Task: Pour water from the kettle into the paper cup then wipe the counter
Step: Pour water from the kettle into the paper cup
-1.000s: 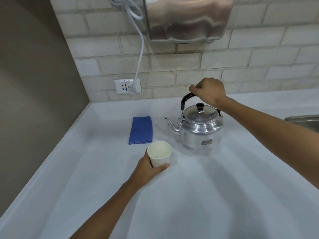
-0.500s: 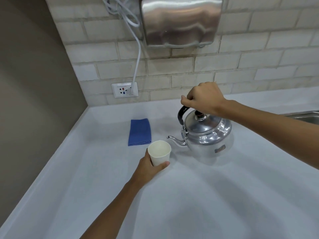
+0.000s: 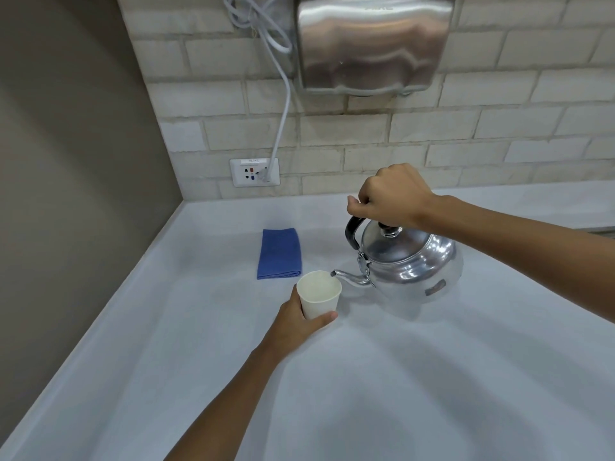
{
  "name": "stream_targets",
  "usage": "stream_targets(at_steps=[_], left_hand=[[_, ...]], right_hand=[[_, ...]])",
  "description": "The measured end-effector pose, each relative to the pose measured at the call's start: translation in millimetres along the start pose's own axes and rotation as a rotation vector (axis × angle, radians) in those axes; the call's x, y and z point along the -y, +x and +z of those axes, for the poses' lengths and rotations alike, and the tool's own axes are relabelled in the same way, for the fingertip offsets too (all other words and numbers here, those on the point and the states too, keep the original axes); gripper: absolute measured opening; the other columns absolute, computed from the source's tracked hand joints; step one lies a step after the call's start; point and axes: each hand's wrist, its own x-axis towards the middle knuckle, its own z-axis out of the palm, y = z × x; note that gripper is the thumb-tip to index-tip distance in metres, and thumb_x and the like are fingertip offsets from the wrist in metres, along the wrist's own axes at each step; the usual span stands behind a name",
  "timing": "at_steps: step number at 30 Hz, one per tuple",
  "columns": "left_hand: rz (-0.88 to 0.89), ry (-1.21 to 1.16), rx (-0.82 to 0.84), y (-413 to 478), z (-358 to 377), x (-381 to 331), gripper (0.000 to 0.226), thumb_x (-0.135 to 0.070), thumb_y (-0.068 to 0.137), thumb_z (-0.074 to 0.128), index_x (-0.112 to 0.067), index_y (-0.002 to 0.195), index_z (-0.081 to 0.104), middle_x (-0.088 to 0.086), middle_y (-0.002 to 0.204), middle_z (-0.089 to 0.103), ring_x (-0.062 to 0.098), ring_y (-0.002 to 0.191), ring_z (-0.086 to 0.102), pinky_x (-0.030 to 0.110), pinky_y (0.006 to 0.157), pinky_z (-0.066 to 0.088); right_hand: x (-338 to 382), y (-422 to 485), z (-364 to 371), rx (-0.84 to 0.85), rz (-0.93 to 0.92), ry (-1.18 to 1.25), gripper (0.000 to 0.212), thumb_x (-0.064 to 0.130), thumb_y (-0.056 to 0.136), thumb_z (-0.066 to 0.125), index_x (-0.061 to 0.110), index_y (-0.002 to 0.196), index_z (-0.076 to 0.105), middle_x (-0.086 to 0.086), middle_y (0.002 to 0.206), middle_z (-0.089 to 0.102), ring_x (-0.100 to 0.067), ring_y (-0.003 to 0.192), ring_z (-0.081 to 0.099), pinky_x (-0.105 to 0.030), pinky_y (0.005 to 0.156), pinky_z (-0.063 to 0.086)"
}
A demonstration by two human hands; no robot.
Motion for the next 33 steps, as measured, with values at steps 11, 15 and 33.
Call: stream_targets(at_steps=[11, 15, 33], left_hand=[[0.018, -0.011, 0.004, -2.6, -1.3, -3.7, 0.084, -0.072, 0.052, 0.073, -0.048, 0.122, 0.033, -0.029, 0.113, 0.053, -0.008, 0.105, 0.052, 0.001, 0.071, 0.045], [0.021, -0.013, 0.011, -2.0, -1.7, -3.8, 0.085, -0.068, 0.055, 0.074, -0.045, 0.126, 0.033, -0.024, 0.116, 0.054, -0.006, 0.105, 0.052, 0.004, 0.070, 0.045], [0.019, -0.009, 0.008, -2.9, -2.5, -5.9, 0.082, -0.070, 0.054, 0.074, -0.049, 0.122, 0.033, -0.033, 0.109, 0.052, -0.015, 0.098, 0.051, -0.004, 0.068, 0.041]], right_hand=[[7.2, 8.4, -7.6, 0.037, -0.093, -0.064, 0.050, 0.033, 0.086, 0.046, 0.009, 0.045, 0.032, -0.003, 0.039, 0.022, -0.025, 0.044, 0.025, -0.025, 0.044, 0.014], [8.7, 10.8, -9.2, 0.037, -0.099, -0.067, 0.052, 0.033, 0.086, 0.045, 0.010, 0.043, 0.027, -0.005, 0.039, 0.025, -0.028, 0.046, 0.029, -0.025, 0.045, 0.015], [8.2, 10.8, -10.8, 0.048, -0.129, -0.101, 0.054, 0.033, 0.086, 0.045, 0.011, 0.043, 0.022, -0.004, 0.038, 0.023, -0.024, 0.041, 0.022, -0.024, 0.045, 0.015]])
